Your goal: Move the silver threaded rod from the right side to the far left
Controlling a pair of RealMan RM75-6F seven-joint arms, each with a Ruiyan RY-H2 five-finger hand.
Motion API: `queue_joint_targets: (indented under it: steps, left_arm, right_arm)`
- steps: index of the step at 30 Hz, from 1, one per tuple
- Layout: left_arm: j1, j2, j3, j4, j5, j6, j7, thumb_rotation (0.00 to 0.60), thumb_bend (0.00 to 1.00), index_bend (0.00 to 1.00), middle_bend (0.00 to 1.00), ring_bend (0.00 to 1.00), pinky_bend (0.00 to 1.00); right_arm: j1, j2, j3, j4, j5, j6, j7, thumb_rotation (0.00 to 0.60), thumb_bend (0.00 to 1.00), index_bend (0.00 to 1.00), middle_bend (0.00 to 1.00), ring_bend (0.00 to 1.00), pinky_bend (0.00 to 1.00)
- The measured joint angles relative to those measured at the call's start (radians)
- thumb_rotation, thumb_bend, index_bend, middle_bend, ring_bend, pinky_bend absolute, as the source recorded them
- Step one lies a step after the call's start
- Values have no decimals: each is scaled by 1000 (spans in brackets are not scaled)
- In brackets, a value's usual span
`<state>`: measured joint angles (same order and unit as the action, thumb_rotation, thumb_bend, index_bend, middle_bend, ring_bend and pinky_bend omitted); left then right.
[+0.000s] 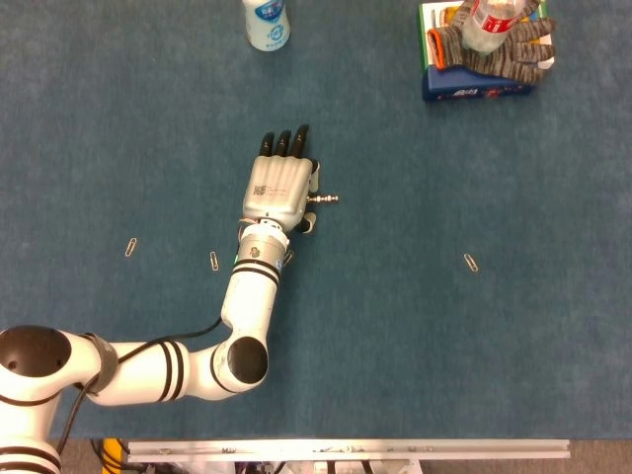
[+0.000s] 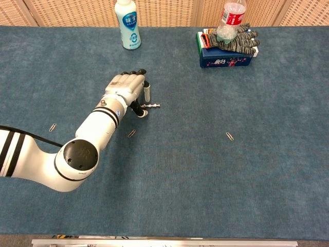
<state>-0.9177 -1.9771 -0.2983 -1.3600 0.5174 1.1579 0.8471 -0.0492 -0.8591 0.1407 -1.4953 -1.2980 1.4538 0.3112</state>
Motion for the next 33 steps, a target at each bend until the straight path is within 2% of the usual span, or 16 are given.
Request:
queue_joint_targets:
  steps: [29,33]
  left_arm:
    - [9,-36,-30,43,17,-7,-25,600,225,497,0,0,0]
    - [9,-37,-30,47,14,-12,-20,600,261,496,0,0,0]
  right_arm:
    - [-3,-12,-1,21,-3,-11,15,600,169,228,113,0,0]
    - [-2,-14,-2,21,-3,-14,15,600,169,228,113,0,0]
